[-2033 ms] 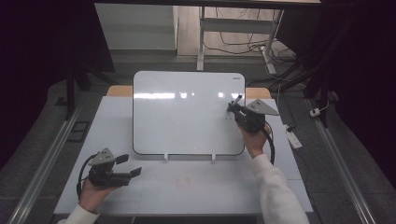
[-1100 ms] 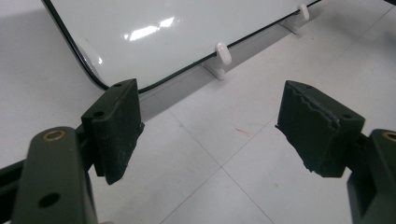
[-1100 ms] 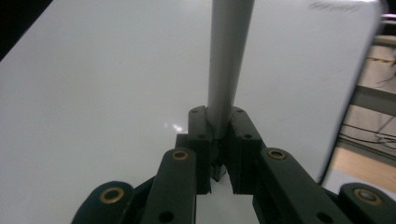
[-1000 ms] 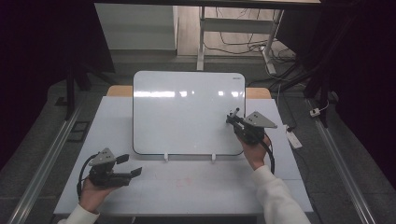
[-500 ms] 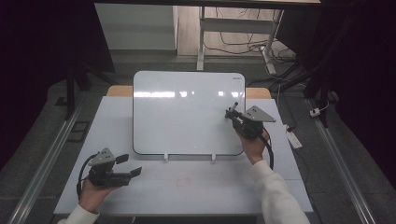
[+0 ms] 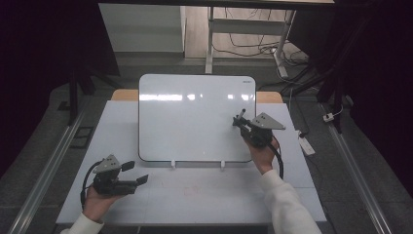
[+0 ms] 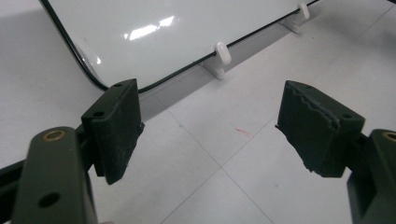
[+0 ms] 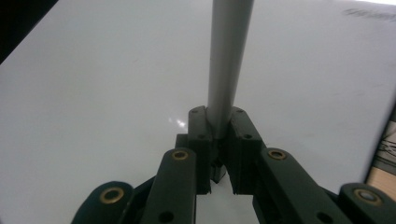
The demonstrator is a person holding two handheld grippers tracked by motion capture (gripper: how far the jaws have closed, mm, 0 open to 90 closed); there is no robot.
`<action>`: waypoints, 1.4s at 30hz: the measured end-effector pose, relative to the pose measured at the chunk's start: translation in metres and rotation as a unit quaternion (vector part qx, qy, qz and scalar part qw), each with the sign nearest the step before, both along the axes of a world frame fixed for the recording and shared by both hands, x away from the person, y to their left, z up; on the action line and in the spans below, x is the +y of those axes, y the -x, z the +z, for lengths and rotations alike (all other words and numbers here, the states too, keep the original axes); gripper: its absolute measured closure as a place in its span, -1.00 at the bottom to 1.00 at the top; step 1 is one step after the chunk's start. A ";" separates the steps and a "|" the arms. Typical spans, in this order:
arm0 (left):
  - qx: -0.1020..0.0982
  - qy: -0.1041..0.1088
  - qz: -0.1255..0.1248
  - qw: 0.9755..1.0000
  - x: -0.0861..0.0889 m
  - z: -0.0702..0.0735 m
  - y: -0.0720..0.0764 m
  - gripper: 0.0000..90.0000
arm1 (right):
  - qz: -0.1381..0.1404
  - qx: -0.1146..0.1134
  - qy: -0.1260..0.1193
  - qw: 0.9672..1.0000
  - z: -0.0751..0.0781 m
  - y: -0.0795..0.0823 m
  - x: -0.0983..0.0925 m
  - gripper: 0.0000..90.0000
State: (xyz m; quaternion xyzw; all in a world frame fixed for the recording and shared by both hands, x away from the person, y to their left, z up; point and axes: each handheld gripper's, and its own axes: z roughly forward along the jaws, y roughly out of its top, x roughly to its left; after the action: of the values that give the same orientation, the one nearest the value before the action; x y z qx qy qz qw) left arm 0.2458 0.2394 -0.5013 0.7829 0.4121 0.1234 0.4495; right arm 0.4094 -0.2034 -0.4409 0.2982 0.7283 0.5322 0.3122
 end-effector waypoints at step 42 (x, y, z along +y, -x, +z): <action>-0.070 0.017 -0.106 0.992 -0.093 0.064 -0.029 -0.40 | 0.126 0.086 0.007 0.988 -0.016 0.092 0.021 0.80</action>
State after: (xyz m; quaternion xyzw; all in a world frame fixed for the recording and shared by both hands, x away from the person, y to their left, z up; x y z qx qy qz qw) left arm 0.2750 0.1463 -0.4372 0.8037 0.2962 0.1223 0.5013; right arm 0.3169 -0.1823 -0.4565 0.2463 0.7877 0.5350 0.1808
